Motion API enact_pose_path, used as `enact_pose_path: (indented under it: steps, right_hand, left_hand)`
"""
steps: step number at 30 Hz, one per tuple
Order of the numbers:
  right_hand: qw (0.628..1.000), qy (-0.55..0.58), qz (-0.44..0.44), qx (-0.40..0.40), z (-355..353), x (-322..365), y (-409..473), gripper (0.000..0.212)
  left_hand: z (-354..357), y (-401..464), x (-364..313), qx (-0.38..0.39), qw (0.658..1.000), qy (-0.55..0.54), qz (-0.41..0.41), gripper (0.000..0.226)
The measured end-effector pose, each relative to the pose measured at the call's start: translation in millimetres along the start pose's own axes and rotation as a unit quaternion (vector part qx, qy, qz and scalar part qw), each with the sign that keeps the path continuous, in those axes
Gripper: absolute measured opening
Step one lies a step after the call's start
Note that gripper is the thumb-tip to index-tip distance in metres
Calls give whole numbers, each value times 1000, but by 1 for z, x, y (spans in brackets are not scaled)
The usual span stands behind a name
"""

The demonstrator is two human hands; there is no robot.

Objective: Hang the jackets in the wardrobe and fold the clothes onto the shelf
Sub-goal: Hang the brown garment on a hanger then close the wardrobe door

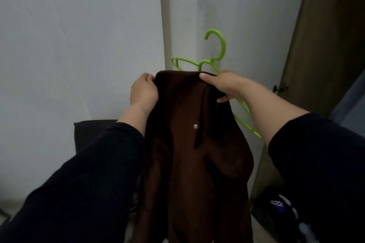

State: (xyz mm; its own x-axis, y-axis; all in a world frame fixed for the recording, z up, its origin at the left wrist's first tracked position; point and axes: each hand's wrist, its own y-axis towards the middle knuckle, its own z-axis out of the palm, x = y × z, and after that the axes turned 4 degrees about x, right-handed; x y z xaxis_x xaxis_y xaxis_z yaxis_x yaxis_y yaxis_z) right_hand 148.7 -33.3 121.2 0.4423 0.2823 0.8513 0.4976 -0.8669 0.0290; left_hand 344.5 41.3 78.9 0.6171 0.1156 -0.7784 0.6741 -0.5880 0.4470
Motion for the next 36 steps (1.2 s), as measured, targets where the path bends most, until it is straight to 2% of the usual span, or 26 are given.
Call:
enact_pose_path:
  steps: [4, 6, 8, 10, 13, 17, 19, 23, 26, 31, 34, 36]
  right_hand:
    - [999, -41, -10, -25, -8, -8, -6, 33]
    - [998, -57, -13, -25, -13, -12, -9, 33]
    - [996, -86, -17, -24, -19, -15, -11, 39]
    - [994, -108, -18, -20, -25, -19, -12, 45]
    - [992, -122, -16, -19, -32, -27, -12, 46]
    - [991, -122, -20, -44, -41, -38, -10, 54]
    - [992, -107, -38, -55, -47, -42, -10, 47]
    - [991, -53, -78, -90, -60, -51, -19, 33]
    - [996, 1, -50, -78, -66, -65, -31, 41]
    - [996, 77, 25, -35, -69, -85, -46, 71]
    - [995, 92, 23, -5, -68, -90, -46, 74]
    - [995, 95, 21, 7, -66, -93, -45, 72]
  left_hand:
    - [38, -34, -20, -2, 996, 20, 90, 26]
    - [56, -58, -26, 91, 986, -38, 134, 29]
    - [68, -77, -30, 203, 968, -60, 137, 34]
    - [76, -84, -36, 248, 957, -55, 140, 33]
    - [88, -84, -50, 284, 950, -80, 100, 12]
    - [102, -87, -67, 337, 926, -172, -2, 17]
    - [106, -84, -71, 317, 931, -180, 1, 22]
    - [102, -65, -70, 207, 976, -68, 25, 29]
    - [83, -47, -62, 128, 992, 9, -11, 35]
    - [58, -21, -48, 73, 990, 103, -63, 47]
    - [49, -14, -42, 58, 979, 177, -85, 43]
    - [44, -11, -36, 41, 980, 176, -78, 34]
